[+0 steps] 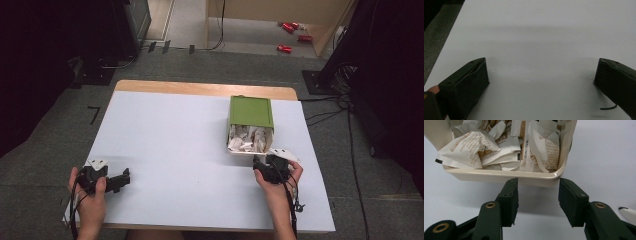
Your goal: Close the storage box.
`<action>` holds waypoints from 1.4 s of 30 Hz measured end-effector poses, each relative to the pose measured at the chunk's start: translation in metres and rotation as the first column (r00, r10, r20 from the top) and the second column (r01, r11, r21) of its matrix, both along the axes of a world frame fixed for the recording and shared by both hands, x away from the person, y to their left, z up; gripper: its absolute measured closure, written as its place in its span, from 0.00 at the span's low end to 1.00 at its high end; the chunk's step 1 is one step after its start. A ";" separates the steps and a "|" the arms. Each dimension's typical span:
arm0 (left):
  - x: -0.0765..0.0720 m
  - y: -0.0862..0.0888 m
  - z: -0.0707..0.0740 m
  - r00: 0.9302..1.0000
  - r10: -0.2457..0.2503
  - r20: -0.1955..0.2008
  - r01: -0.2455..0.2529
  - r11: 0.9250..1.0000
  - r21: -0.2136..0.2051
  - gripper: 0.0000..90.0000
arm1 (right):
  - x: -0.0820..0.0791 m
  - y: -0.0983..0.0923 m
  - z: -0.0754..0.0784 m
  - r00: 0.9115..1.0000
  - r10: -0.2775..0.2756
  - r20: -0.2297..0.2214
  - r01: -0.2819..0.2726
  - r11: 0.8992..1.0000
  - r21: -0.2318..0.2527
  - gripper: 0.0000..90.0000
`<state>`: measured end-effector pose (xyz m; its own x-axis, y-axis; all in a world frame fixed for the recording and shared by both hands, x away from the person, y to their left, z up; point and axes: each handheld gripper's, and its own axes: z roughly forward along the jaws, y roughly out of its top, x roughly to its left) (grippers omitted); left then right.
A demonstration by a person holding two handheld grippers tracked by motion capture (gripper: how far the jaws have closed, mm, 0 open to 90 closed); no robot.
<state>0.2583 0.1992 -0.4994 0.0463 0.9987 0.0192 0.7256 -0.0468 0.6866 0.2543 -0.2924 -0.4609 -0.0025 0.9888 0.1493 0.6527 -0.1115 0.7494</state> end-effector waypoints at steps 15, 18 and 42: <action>0.000 0.000 0.000 1.000 0.000 0.000 0.000 1.000 0.000 0.00 | 0.019 -0.002 0.000 1.000 -0.018 -0.002 0.018 1.000 0.009 0.58; 0.000 0.000 0.000 1.000 0.000 0.000 0.000 1.000 0.000 0.00 | 0.022 -0.002 -0.001 1.000 -0.020 0.000 0.020 1.000 0.014 0.58; 0.000 0.000 0.000 1.000 0.000 0.000 0.000 1.000 0.000 0.00 | 0.008 -0.013 0.011 0.997 0.059 0.048 -0.059 0.998 -0.007 0.15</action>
